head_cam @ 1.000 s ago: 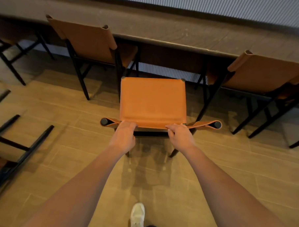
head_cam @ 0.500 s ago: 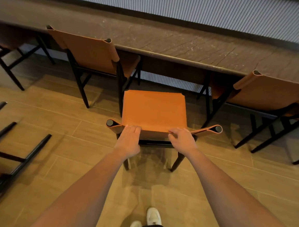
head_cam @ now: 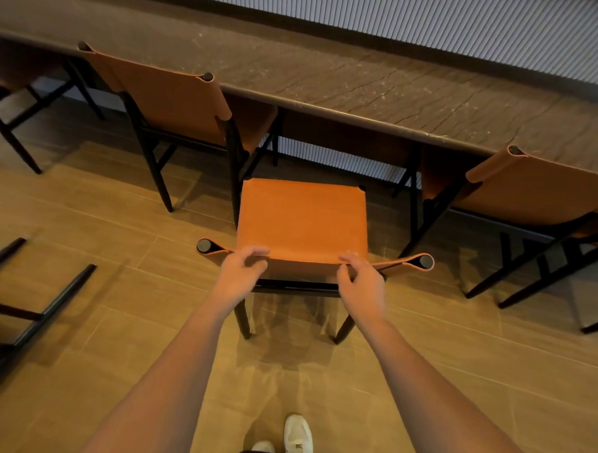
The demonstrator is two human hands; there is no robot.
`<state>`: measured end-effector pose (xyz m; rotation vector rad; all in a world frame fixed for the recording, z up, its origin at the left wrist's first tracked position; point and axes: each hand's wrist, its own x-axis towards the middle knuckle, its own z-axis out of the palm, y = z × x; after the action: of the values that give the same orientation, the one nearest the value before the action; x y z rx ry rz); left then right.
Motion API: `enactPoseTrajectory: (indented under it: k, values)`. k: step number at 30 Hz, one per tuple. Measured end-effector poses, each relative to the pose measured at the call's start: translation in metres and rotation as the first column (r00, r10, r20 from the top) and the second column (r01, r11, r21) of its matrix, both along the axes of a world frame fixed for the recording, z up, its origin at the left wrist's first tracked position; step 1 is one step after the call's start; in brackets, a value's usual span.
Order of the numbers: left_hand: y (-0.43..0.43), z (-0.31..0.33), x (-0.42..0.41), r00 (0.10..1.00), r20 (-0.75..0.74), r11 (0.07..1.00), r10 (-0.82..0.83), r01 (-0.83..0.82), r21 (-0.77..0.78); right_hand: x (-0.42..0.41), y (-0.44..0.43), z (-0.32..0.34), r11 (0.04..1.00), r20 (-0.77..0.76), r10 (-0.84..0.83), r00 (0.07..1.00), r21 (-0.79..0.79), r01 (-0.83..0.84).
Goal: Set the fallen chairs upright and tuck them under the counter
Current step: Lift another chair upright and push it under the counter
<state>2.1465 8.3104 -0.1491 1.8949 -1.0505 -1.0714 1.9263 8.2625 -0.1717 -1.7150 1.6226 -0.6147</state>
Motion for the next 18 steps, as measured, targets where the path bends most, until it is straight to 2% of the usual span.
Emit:
enactPoseTrajectory:
  k: [1, 3, 4, 6, 7, 9, 10, 12, 15, 18]
  values:
    - [0.0, 0.005, -0.001, 0.983, -0.124, 0.99, 0.139, -0.142, -0.021, -0.001, 0.005, 0.004, 0.991, 0.072, -0.132, 0.989, -0.026, 0.135]
    - [0.001, 0.01, -0.005, 0.87, -0.339, 0.922, 0.359, -0.386, -0.014, -0.001, 0.011, 0.013, 0.932, 0.18, -0.354, 0.918, -0.005, 0.361]
    - [0.002, 0.009, -0.008, 0.811, -0.385, 0.882, 0.44, -0.471, 0.015, 0.0, 0.01, 0.015, 0.891, 0.226, -0.451, 0.863, 0.063, 0.449]
    - [0.002, 0.003, -0.017, 0.737, -0.386, 0.822, 0.555, -0.556, 0.122, 0.004, 0.002, 0.017, 0.778, 0.299, -0.625, 0.721, 0.303, 0.55]
    - [0.001, -0.001, -0.021, 0.702, -0.401, 0.803, 0.589, -0.563, 0.196, 0.006, -0.003, 0.018, 0.709, 0.318, -0.695, 0.645, 0.454, 0.539]
    - [-0.005, -0.007, -0.026, 0.617, -0.492, 0.788, 0.615, -0.512, 0.343, 0.008, -0.013, 0.019, 0.568, 0.349, -0.794, 0.498, 0.719, 0.401]
    - [-0.01, -0.008, -0.026, 0.573, -0.548, 0.792, 0.609, -0.471, 0.388, 0.009, -0.019, 0.019, 0.515, 0.361, -0.825, 0.435, 0.799, 0.312]
    - [-0.02, -0.01, -0.028, 0.511, -0.624, 0.805, 0.592, -0.415, 0.424, 0.007, -0.031, 0.018, 0.462, 0.377, -0.861, 0.342, 0.86, 0.215]
    - [-0.035, -0.014, -0.035, 0.534, -0.594, 0.798, 0.602, -0.385, 0.463, 0.002, -0.049, 0.015, 0.442, 0.372, -0.876, 0.308, 0.874, 0.202]
    - [-0.048, -0.017, -0.039, 0.517, -0.568, 0.767, 0.64, -0.394, 0.507, 0.002, -0.06, 0.016, 0.448, 0.334, -0.845, 0.417, 0.868, 0.215]
